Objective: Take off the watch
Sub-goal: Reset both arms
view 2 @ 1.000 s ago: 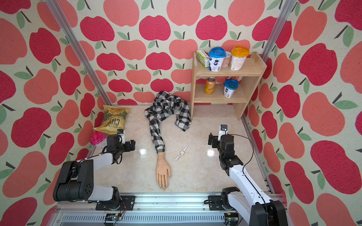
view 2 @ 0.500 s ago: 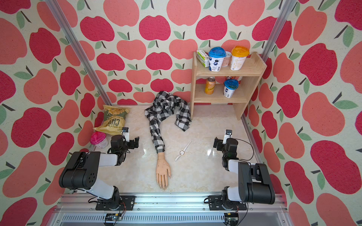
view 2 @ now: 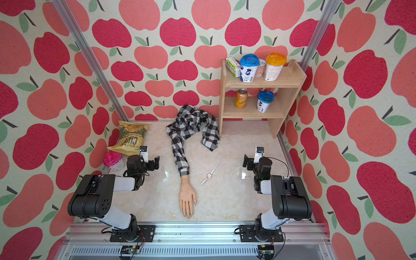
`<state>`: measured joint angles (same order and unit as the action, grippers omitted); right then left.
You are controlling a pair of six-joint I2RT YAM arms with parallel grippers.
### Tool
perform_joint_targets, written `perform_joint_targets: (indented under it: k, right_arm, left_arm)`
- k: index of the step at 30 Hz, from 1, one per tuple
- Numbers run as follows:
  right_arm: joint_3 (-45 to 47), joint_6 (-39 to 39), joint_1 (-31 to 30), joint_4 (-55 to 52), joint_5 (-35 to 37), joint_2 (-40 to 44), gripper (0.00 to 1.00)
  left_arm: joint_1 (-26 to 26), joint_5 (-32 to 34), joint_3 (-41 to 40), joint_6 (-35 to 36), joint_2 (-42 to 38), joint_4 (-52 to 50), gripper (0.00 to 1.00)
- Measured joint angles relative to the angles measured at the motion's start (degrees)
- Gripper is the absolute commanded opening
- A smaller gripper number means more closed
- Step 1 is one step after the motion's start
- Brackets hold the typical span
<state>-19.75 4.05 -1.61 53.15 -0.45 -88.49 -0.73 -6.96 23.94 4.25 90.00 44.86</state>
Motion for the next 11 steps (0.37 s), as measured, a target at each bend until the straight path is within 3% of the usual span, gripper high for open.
perform_joint_targets:
  k: [11]
  right_arm:
    - [-0.07, 0.00, 0.00, -0.04, -0.35, 0.00, 1.00]
  left_arm:
    - [0.00, 0.00, 0.00, 0.00, 0.00, 0.00, 0.97]
